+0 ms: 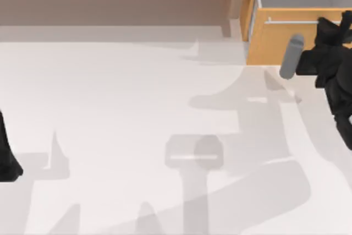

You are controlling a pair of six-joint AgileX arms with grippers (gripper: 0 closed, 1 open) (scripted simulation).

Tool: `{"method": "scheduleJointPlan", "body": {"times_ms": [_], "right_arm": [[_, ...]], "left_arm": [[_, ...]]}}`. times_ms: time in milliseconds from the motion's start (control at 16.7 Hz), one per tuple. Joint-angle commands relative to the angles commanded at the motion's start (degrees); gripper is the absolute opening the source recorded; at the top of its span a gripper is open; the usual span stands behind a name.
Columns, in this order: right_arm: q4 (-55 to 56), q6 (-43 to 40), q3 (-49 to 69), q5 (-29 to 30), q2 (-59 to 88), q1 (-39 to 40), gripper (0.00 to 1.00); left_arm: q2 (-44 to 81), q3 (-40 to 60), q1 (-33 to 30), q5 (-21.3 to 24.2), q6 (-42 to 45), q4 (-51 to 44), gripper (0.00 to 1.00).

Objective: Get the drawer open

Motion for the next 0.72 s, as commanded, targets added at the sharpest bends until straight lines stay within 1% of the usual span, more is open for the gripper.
{"method": "scheduleJointPlan", "body": {"times_ms": [180, 540, 720], "right_arm": [[0.47, 0.04, -0.74, -0.18, -0.11, 0.39, 0.0], [7.6, -0.24, -12.82, 2.12, -4.62, 2.44, 0.0], [9.02, 0.11, -14.85, 2.71, -5.57, 2.73, 0.0]], "left_arm": [[0.0, 0.0, 0.0, 0.0, 0.0, 0.0, 1.0], [0.0, 0.0, 0.0, 0.0, 0.0, 0.0, 1.0], [0.0, 0.0, 0.0, 0.0, 0.0, 0.0, 1.0]]}}
